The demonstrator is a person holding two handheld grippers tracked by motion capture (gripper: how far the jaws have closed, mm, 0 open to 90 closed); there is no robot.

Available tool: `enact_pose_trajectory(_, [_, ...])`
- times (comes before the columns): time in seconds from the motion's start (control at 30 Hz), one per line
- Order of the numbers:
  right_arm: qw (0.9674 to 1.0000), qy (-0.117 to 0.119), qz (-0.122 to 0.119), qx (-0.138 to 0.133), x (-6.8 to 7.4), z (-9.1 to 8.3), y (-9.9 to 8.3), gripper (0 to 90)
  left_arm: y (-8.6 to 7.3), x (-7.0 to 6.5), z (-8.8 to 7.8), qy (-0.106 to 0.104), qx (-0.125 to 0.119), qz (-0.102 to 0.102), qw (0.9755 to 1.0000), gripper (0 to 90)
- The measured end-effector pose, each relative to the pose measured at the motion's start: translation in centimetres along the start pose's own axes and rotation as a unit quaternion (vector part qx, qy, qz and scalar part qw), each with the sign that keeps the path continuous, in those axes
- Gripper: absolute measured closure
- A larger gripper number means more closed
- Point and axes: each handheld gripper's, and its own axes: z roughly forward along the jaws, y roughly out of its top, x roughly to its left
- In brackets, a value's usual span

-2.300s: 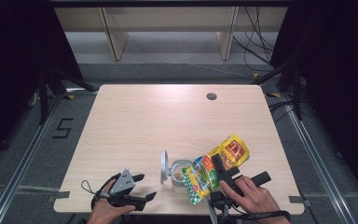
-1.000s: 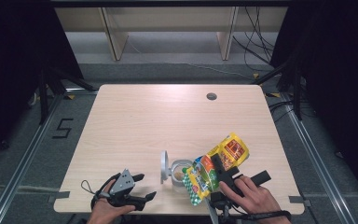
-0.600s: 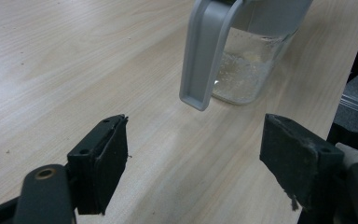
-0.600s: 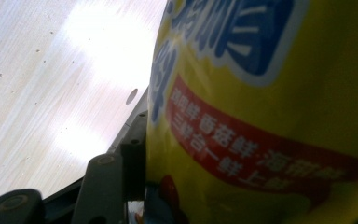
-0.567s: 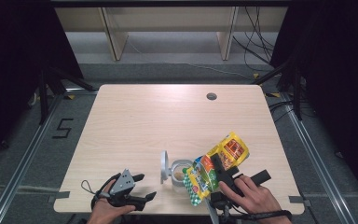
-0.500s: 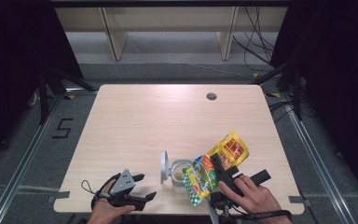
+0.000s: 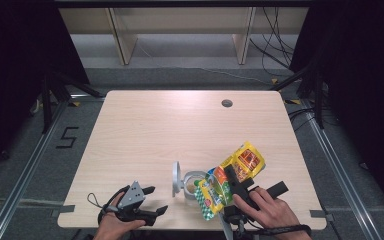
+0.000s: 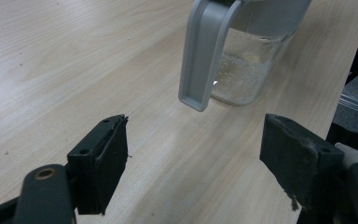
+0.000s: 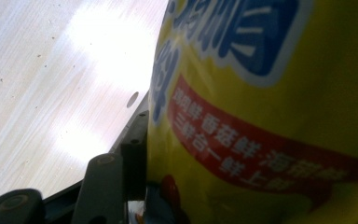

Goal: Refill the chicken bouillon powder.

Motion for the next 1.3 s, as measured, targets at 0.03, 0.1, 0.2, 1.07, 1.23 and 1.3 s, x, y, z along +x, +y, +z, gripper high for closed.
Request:
enact_pose_trajectory(0.03, [0.9999, -0.014, 0.001, 0.003, 0.0, 0.0, 0.0, 49.8, 0.0, 0.0, 0.1, -0.002, -0.002, -0.003, 1.0000, 22.6])
enact_pose_trajectory(0.1, [0.9998, -0.013, 0.014, 0.009, 0.2, -0.1, -0.1, 49.8, 0.0, 0.0, 0.1, -0.004, -0.004, -0.001, 1.0000, 22.6])
enact_pose_trajectory(0.2, [0.9999, -0.010, 0.002, 0.004, 0.1, 0.0, -0.1, 49.9, 0.0, 0.0, 0.1, -0.004, -0.003, -0.003, 1.0000, 22.6])
enact_pose_trajectory(1.07, [0.9999, -0.002, -0.011, -0.002, -1.1, 0.3, -0.4, 50.3, 0.1, 0.2, -0.1, 0.000, 0.005, 0.006, 1.0000, 22.6])
enact_pose_trajectory(1.23, [0.9998, 0.009, -0.017, -0.004, -0.9, 0.4, -0.4, 50.3, 0.0, -0.1, 0.2, -0.005, -0.009, -0.006, 0.9999, 22.6])
enact_pose_trajectory(1.3, [0.9998, 0.002, -0.018, -0.002, -0.9, 0.5, -0.3, 50.3, 0.0, -0.1, 0.3, -0.008, -0.014, -0.005, 0.9999, 22.6])
